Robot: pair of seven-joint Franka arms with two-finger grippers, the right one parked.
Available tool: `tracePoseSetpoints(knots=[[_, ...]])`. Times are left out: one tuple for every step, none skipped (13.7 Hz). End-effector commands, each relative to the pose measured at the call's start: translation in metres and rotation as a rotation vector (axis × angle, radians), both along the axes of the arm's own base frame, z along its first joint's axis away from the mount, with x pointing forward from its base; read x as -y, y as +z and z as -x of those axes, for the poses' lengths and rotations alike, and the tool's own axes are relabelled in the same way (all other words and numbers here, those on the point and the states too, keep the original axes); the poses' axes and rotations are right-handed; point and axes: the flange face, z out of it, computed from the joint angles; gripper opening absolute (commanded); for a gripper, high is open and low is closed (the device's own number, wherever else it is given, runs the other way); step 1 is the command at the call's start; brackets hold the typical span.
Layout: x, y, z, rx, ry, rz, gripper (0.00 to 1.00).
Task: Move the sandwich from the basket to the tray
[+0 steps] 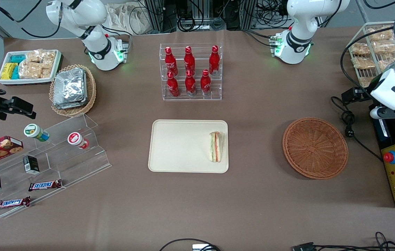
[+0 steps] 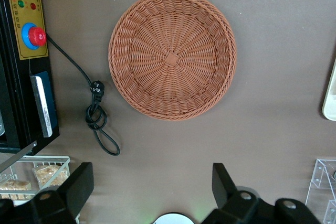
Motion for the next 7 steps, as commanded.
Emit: tracePoseSetpoints(knots=[[-0.0001, 0.0025, 0.0026, 0.014, -0.005, 0.010, 1.00], [-0.0001, 0.0018, 0.0021, 0.014, -0.005, 0.010, 1.00], [-0.0001, 0.0018, 0.0021, 0.014, -0.005, 0.010, 1.00], [0.0007, 0.0018, 0.0021, 0.014, -0.007, 0.010, 1.00], [-0.0001, 0.0018, 0.0021, 0.014, -0.005, 0.010, 1.00], [-0.0009, 0.0032, 0.0018, 0.017, -0.004, 0.010, 1.00], [-0.0009, 0.0038, 0.0012, 0.018, -0.004, 0.011, 1.00]])
